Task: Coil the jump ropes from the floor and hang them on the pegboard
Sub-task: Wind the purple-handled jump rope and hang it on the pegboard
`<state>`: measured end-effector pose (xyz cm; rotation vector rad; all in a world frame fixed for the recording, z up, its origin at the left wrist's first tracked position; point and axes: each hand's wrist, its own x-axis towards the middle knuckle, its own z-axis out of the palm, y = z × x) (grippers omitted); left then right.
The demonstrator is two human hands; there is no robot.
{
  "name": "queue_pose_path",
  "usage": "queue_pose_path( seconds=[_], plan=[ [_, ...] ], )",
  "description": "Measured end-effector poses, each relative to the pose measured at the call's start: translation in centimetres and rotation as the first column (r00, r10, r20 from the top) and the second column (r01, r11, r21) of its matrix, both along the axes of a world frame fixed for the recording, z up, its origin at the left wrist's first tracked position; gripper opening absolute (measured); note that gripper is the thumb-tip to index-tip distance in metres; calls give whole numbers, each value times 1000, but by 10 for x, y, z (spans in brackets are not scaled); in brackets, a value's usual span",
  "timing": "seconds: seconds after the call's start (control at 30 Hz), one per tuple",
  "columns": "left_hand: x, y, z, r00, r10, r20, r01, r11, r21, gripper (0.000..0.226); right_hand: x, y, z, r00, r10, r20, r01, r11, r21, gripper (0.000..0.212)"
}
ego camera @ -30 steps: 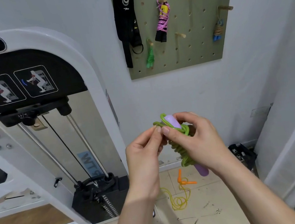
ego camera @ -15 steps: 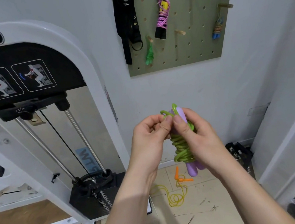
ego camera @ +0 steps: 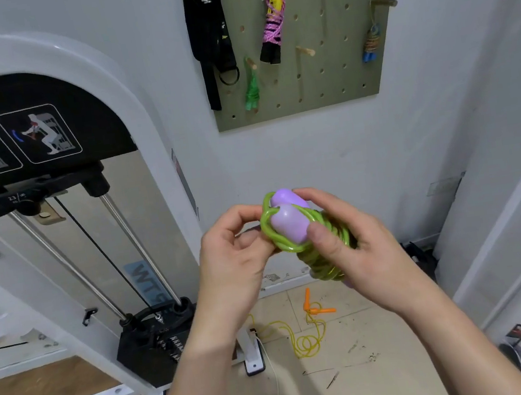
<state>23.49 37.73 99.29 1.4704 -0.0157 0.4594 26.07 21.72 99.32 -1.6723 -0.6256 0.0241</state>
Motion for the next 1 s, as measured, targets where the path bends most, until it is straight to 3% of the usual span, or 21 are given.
queue_pose_path(
  seconds=[0.1, 0.17, 0.27, 0.33, 0.43, 0.57, 0.7, 0.77, 0.87, 1.0],
  plan=[
    [-2, 1, 0, 996, -85, -29, 79, 981, -176, 16, -2, 4, 3, 998, -58, 31, 60, 996, -68, 41],
    [-5, 0, -2, 997, -73, -15, 67, 971, -230, 18, -3, 8, 6, 998, -42, -35, 39, 995, -93, 39],
    [-14, -4, -2, 998, -53, 23, 56, 992, -115, 16, -4, 7, 10, 963, 72, -259, -86, 995, -45, 41],
    [-21, -8, 2, 997, -55, 46, 58, 997, -60, 18, -6, 6, 10, 945, 128, -301, -132, 991, 6, 36],
    [-26, -8, 2, 997, -43, 66, 47, 998, -47, 24, -6, 1, 12, 940, 177, -290, -163, 984, 72, 25],
    [-29, -8, -5, 991, -103, 80, 111, 989, -100, 19, -6, -4, 14, 953, 228, -201, -232, 973, 3, 26],
    [-29, -1, -18, 994, -82, 73, 66, 978, 199, 11, -7, -7, 13, 947, 225, -230, -245, 968, -62, 27],
    [-31, 2, -24, 996, -91, 2, 88, 963, 254, 12, -8, -7, 10, 961, 210, -180, -233, 965, -117, 26],
    [-37, 4, -26, 983, -180, -36, 182, 982, 47, 8, -8, -7, 5, 972, 198, -128, -222, 952, -213, 31],
    [-43, -5, -27, 983, -179, -36, 170, 971, -170, 9, -12, -4, 3, 954, 212, -214, -249, 955, -164, 32]
  ],
)
